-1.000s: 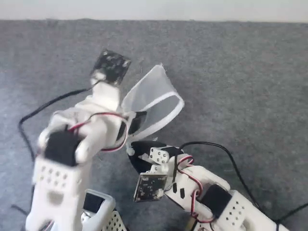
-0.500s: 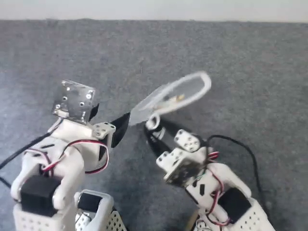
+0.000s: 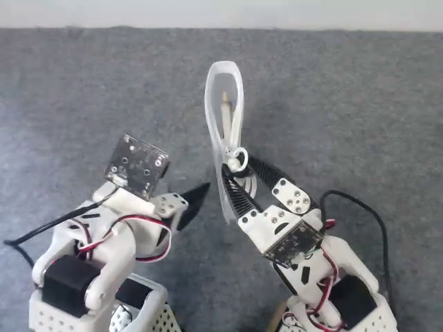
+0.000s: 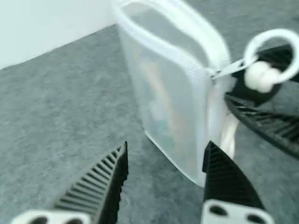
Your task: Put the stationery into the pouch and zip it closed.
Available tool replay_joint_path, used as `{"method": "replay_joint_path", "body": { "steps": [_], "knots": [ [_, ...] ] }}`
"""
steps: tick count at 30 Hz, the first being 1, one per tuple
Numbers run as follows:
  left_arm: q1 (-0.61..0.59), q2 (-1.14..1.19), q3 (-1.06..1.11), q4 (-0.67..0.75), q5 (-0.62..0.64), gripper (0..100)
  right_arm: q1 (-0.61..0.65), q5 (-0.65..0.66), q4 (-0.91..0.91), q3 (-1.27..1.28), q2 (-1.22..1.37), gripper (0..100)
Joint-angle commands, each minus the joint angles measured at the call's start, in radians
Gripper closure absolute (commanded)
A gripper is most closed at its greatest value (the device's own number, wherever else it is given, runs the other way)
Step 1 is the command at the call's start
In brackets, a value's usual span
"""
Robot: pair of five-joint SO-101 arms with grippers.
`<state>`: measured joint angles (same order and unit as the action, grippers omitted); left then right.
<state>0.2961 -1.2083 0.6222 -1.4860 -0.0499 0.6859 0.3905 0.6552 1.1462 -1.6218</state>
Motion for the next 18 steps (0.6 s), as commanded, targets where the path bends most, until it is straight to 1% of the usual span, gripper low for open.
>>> {"method": "replay_joint_path", "body": {
  "steps": [1,3,7,9,12,18],
  "knots": [
    [0.046,-0.011,0.012,0.049,0.031,75,-0.008,0.028,0.131,-0.167,0.012,99.3],
    [0.063,-0.011,0.035,0.072,0.058,75,-0.008,0.028,0.180,-0.213,0.059,99.3],
    [0.080,-0.011,0.050,0.077,0.086,68,-0.008,0.028,0.209,-0.259,0.150,99.3],
    [0.078,-0.011,0.051,0.080,0.140,68,0.007,0.028,0.211,-0.270,0.174,99.3],
    [0.078,-0.011,0.056,0.083,0.183,68,0.042,0.028,0.222,-0.287,0.182,99.3],
    [0.077,-0.012,0.166,0.204,0.199,68,0.067,0.089,0.366,-0.446,0.245,99.3]
  ]
}}
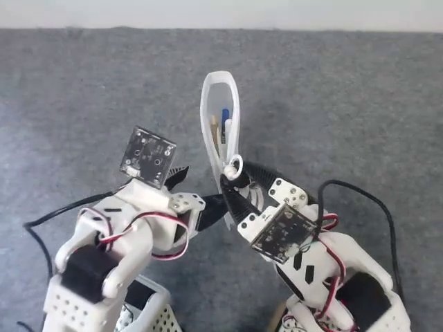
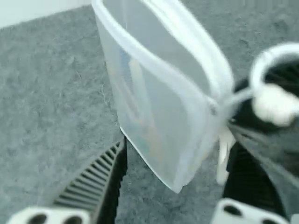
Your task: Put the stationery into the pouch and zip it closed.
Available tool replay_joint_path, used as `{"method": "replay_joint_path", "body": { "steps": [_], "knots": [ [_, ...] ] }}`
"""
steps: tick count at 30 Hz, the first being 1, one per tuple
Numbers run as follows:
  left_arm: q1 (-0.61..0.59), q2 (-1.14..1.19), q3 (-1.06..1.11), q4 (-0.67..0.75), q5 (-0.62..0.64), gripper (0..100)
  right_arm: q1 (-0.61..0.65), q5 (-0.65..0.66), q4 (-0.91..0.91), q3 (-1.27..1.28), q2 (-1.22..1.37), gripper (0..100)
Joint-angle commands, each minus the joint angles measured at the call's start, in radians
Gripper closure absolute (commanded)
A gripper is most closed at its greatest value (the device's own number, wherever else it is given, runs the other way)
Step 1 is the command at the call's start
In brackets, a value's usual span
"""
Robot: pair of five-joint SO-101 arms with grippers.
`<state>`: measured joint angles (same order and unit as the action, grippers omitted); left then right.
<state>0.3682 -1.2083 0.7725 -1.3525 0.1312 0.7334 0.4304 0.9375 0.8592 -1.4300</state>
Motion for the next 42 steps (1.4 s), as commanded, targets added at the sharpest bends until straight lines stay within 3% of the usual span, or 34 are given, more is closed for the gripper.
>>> {"method": "replay_joint_path", "body": {
  "steps": [1,15,23,29,42],
  "knots": [
    [0.003,-0.012,0.027,0.084,0.018,68,0.019,0.049,0.108,-0.190,0.074,99.3],
    [-0.003,-0.482,0.295,0.212,-0.025,68,0.021,0.008,0.163,-0.276,0.179,99.3],
    [-0.003,-0.494,0.341,0.250,-0.021,68,0.102,0.002,0.166,-0.276,0.179,99.3],
    [-0.100,-0.494,0.404,0.345,-0.025,68,0.107,0.002,0.217,-0.328,0.188,99.3],
    [-0.077,-0.496,0.409,0.336,-0.025,72,0.188,-0.038,0.288,-0.387,0.188,99.3]
  ]
}}
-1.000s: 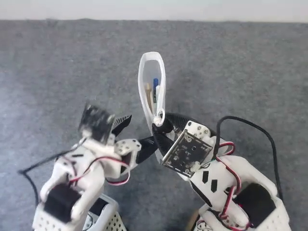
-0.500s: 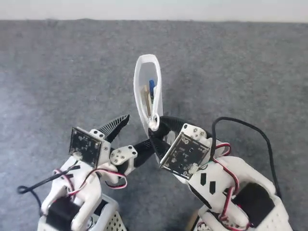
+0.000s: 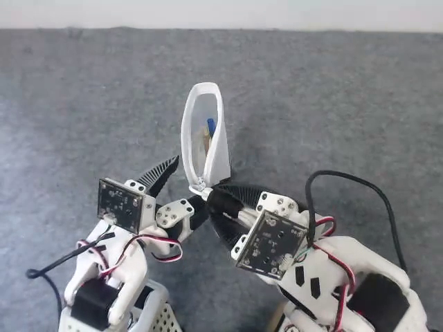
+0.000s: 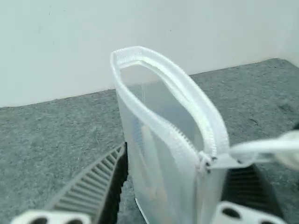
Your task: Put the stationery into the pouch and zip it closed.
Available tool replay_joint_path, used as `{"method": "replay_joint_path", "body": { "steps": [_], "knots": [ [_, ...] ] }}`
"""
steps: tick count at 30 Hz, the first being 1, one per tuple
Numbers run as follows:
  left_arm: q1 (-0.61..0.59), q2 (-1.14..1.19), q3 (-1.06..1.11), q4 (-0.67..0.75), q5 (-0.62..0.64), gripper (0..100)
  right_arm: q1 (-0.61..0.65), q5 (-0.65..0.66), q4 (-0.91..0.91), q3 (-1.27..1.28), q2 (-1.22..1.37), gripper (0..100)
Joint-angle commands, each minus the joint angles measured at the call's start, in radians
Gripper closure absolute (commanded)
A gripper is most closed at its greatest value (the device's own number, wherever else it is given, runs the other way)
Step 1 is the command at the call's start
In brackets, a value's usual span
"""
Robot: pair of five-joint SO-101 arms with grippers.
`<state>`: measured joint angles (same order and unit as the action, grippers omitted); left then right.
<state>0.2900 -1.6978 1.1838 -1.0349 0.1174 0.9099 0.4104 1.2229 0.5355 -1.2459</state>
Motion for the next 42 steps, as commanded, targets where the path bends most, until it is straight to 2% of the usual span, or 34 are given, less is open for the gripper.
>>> {"method": "replay_joint_path", "body": {
  "steps": [1,5,9,16,20,26,34,42],
  "knots": [
    [0.002,-0.006,-0.002,0.018,-0.012,72,0.012,-0.018,0.001,-0.052,0.004,99.3],
    [0.006,-0.012,0.022,0.028,-0.008,74,0.012,-0.020,-0.007,-0.008,-0.005,99.3],
    [0.006,-0.012,0.071,0.097,-0.009,78,0.010,-0.023,-0.004,0.002,-0.007,99.3],
    [0.008,-0.014,0.091,0.127,-0.018,91,0.012,-0.081,-0.008,0.005,-0.007,99.3],
    [0.009,-0.014,0.091,0.133,-0.094,99,0.007,-0.081,-0.027,0.006,-0.007,99.3],
    [0.009,-0.014,0.094,0.129,-0.112,99,0.004,-0.081,-0.058,0.006,-0.008,99.3],
    [0.009,-0.014,0.114,0.133,-0.146,99,-0.137,-0.095,-0.143,0.008,-0.008,99.3],
    [0.009,-0.014,0.116,0.146,-0.144,99,-0.142,-0.104,-0.209,0.008,-0.001,99.3]
  ]
}}
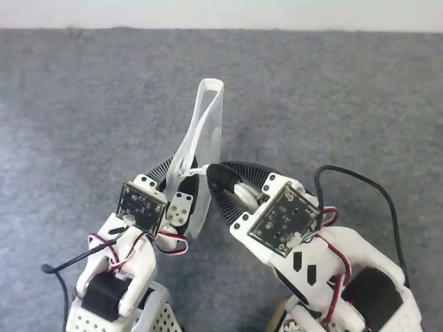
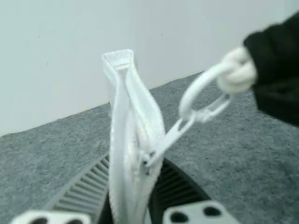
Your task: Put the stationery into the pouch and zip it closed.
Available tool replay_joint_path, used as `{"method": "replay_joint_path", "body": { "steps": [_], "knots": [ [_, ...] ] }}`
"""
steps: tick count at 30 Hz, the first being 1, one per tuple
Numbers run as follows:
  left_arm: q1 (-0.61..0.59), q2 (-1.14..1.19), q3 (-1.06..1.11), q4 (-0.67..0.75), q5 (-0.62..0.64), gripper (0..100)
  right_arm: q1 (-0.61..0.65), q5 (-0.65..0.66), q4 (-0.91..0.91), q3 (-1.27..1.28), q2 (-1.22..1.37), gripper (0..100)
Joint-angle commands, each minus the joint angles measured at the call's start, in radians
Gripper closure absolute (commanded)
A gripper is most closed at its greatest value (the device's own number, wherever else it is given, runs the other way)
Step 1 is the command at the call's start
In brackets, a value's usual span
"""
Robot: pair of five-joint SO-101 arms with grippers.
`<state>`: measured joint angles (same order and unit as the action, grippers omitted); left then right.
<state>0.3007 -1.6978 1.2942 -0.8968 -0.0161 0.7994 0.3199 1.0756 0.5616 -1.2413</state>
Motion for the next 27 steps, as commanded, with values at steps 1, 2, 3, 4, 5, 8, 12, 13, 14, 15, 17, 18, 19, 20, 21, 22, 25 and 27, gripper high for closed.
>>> {"method": "replay_joint_path", "body": {
  "steps": [1,2,3,4,5,8,12,13,14,15,17,18,19,20,21,22,25,27],
  "knots": [
    [-0.002,-0.014,0.005,0.009,-0.011,99,-0.031,-0.011,-0.067,-0.018,-0.004,99.3],
    [-0.002,-0.014,0.007,0.009,-0.009,99,-0.031,-0.009,-0.068,-0.018,-0.002,99.3],
    [-0.002,-0.014,0.007,0.008,-0.009,99,-0.031,-0.009,-0.068,-0.018,-0.002,99.3],
    [-0.002,-0.014,0.007,0.008,-0.009,99,-0.031,-0.009,-0.071,-0.018,-0.002,99.3],
    [-0.002,-0.014,0.007,0.008,-0.009,99,-0.031,-0.009,-0.082,-0.018,-0.005,99.3],
    [-0.002,-0.014,0.007,0.006,-0.009,99,-0.061,-0.008,-0.145,0.011,-0.010,99.3],
    [-0.002,-0.014,0.008,0.006,-0.008,99,-0.134,-0.012,-0.271,0.078,-0.001,99.3],
    [-0.002,-0.014,0.016,0.009,-0.008,99,-0.142,-0.012,-0.291,0.092,-0.001,99.3],
    [-0.002,-0.014,0.019,0.011,-0.008,99,-0.140,-0.012,-0.302,0.097,-0.001,99.3],
    [-0.002,-0.014,0.019,0.011,-0.008,99,-0.139,-0.014,-0.302,0.098,-0.001,99.3],
    [-0.002,-0.014,0.021,0.011,-0.008,99,-0.139,-0.017,-0.302,0.094,-0.004,99.3],
    [-0.002,-0.014,0.021,0.011,-0.008,99,-0.139,-0.017,-0.308,0.092,-0.010,99.3],
    [-0.002,-0.014,0.021,0.011,-0.008,99,-0.139,-0.017,-0.309,0.087,-0.010,99.3],
    [-0.002,-0.014,0.021,0.011,-0.008,99,-0.139,-0.017,-0.309,0.075,-0.005,99.3],
    [-0.002,-0.014,0.022,0.011,-0.008,99,-0.139,-0.017,-0.308,0.064,-0.001,99.3],
    [-0.002,-0.014,0.022,0.011,-0.009,99,-0.139,-0.014,-0.309,0.058,0.001,99.3],
    [-0.002,-0.014,0.022,0.011,-0.009,99,-0.139,-0.014,-0.329,0.038,0.021,99.3],
    [-0.002,-0.014,0.022,0.011,-0.011,99,-0.139,-0.011,-0.338,0.021,0.047,99.3]
  ]
}}
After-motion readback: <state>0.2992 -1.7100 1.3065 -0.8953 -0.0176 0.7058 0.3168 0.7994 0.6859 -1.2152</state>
